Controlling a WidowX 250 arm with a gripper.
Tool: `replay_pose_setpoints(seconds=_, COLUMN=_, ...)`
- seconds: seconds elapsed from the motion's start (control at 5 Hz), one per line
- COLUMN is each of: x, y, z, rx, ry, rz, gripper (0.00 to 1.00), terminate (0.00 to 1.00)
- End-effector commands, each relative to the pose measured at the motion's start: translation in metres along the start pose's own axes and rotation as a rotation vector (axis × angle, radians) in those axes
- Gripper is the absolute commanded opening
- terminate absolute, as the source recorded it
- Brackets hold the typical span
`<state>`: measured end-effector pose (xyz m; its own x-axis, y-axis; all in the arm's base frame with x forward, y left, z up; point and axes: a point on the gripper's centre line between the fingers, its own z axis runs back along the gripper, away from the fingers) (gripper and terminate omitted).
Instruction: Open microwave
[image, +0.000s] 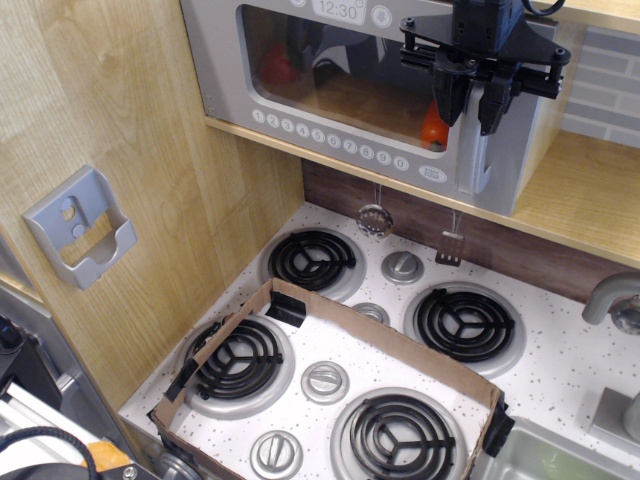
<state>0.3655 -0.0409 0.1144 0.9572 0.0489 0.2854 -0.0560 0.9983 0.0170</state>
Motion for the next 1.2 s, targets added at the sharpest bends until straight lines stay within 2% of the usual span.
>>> replay_pose_setpoints(seconds=0.0, x=-0.011, y=0.007, z=0.024, rx=0.008, ry=-0.028, rz=0.071, gripper=0.00, terminate=0.00)
replay_pose_setpoints(seconds=0.2, x=-0.023, y=0.009, z=0.025, rx=0.008, ry=-0.022, rz=0.095, gripper=0.00, terminate=0.00)
replay_pose_setpoints(seconds=0.4, x=-0.031, y=0.007, z=0.028, rx=0.025, ry=-0.013, rz=0.117, gripper=1.00, terminate=0.00)
replay_pose_setpoints(seconds=0.6, x=-0.037, y=-0.002, z=0.031, rx=0.027, ry=0.021, rz=0.133, gripper=1.00, terminate=0.00)
replay_pose_setpoints(seconds=0.8, x=-0.069, y=-0.019, z=0.029, rx=0.035, ry=-0.036, rz=0.220, gripper=1.00, terminate=0.00)
replay_pose_setpoints(seconds=1.0, x=-0.087, y=-0.046, z=0.030, rx=0.030, ry=-0.060, rz=0.262, gripper=1.00, terminate=0.00)
